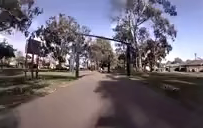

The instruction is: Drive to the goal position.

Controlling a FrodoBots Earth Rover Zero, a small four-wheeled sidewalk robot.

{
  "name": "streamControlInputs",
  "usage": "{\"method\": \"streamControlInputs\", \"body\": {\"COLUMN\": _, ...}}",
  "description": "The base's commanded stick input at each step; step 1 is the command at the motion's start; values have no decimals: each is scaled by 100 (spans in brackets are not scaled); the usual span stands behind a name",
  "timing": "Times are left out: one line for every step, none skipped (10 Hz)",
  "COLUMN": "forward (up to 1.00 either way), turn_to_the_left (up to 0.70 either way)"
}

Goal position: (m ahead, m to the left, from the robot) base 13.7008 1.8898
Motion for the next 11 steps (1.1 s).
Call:
{"method": "streamControlInputs", "body": {"forward": 100, "turn_to_the_left": 0}}
{"method": "streamControlInputs", "body": {"forward": 100, "turn_to_the_left": 0}}
{"method": "streamControlInputs", "body": {"forward": 100, "turn_to_the_left": 0}}
{"method": "streamControlInputs", "body": {"forward": 100, "turn_to_the_left": 0}}
{"method": "streamControlInputs", "body": {"forward": 100, "turn_to_the_left": 0}}
{"method": "streamControlInputs", "body": {"forward": 100, "turn_to_the_left": 0}}
{"method": "streamControlInputs", "body": {"forward": 100, "turn_to_the_left": 0}}
{"method": "streamControlInputs", "body": {"forward": 100, "turn_to_the_left": 0}}
{"method": "streamControlInputs", "body": {"forward": 100, "turn_to_the_left": 0}}
{"method": "streamControlInputs", "body": {"forward": 100, "turn_to_the_left": 0}}
{"method": "streamControlInputs", "body": {"forward": 100, "turn_to_the_left": 0}}
